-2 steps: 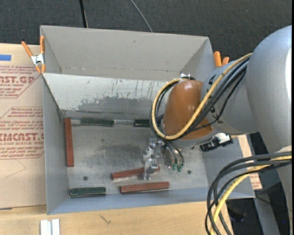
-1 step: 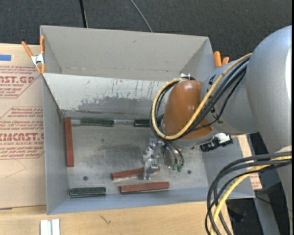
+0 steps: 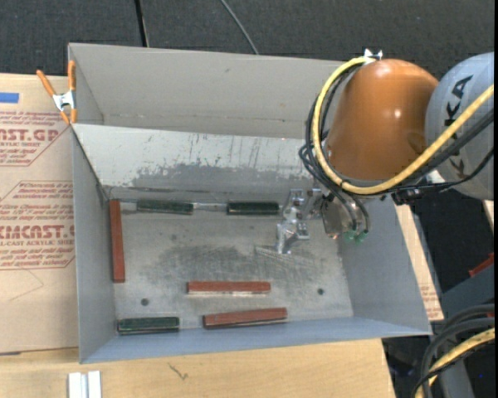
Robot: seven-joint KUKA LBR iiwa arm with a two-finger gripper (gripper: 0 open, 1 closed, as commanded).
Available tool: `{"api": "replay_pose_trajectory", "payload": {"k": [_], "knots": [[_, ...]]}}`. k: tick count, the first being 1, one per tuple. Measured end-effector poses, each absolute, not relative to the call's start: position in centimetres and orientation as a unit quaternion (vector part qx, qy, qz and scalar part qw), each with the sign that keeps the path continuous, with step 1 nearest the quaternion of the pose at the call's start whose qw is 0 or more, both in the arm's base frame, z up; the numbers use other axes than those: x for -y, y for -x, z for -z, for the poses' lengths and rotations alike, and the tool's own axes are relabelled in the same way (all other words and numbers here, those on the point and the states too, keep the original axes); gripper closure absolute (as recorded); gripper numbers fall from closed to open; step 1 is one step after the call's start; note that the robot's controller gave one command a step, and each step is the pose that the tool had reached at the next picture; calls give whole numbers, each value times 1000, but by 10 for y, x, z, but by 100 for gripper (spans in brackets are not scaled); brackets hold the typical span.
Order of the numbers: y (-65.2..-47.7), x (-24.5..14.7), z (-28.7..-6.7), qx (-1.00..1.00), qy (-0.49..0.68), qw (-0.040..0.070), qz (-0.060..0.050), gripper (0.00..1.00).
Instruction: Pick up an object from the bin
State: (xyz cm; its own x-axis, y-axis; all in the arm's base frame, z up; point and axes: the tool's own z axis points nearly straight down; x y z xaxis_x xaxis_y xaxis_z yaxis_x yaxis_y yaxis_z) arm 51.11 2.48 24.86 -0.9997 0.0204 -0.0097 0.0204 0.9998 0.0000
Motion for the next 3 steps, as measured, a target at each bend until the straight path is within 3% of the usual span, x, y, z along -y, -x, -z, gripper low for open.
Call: {"api": "replay_pose_trajectory", "payload": {"k": [1, 2, 3], "knots": [[-510, -25, -244, -1000, -10, 1, 0, 100], [-504, -21, -151, -1000, -13, -2, 0, 0], [-505, -21, -153, -1000, -13, 0, 0, 0]]}}
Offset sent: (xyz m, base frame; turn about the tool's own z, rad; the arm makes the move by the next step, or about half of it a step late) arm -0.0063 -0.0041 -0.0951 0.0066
